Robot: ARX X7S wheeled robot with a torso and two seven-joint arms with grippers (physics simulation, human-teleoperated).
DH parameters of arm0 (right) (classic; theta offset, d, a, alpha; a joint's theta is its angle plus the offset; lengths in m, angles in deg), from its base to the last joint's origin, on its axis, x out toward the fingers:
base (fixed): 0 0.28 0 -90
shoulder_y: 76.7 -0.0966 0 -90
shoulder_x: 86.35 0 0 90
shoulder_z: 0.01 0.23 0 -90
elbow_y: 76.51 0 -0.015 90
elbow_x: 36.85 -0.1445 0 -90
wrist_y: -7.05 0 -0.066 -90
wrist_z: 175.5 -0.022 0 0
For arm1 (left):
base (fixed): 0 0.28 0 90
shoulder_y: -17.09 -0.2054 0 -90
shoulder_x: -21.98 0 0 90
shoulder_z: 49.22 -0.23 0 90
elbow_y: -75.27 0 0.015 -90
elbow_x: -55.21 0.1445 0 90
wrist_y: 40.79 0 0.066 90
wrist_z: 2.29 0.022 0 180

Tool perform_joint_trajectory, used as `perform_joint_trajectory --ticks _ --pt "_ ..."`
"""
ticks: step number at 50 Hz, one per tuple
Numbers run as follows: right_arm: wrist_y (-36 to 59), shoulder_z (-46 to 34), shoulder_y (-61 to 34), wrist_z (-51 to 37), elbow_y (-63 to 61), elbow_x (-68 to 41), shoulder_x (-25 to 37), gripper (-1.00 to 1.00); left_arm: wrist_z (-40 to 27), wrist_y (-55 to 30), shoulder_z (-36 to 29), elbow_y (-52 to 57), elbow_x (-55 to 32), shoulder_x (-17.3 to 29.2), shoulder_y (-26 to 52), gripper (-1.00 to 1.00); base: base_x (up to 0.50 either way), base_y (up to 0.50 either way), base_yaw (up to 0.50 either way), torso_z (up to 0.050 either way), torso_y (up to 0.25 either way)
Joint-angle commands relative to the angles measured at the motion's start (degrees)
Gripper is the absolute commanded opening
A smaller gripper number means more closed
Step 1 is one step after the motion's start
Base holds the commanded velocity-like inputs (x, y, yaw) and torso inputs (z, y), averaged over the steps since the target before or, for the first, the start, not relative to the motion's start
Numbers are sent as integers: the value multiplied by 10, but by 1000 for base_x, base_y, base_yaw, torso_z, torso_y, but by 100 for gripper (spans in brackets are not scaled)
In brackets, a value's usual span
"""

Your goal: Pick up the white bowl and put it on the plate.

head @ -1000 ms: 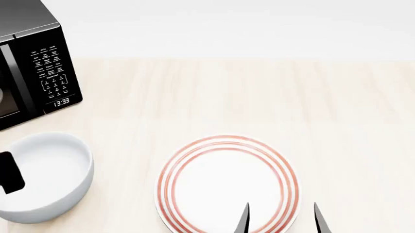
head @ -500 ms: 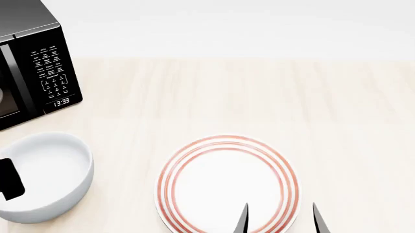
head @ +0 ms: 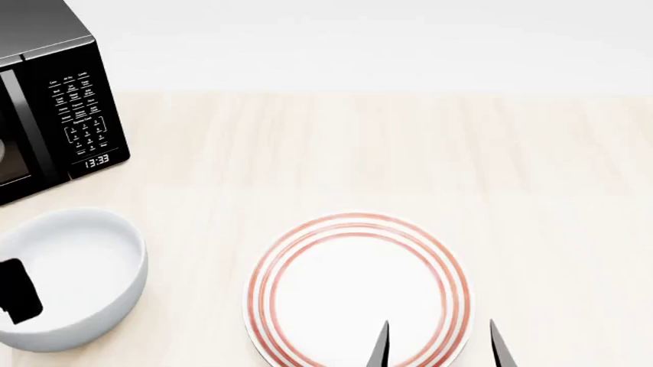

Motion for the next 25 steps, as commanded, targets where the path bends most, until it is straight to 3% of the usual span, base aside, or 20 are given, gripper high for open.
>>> perform_joint_trajectory --ticks 1,25 --pt "0 -3 -1 -2 1 -1 2 100 -2 16 2 -22 -1 -2 -2 100 0 0 0 0 0" --pt "-2 -8 -1 -7 3 -4 6 100 -6 46 7 -63 -3 -3 -1 100 0 0 0 0 0"
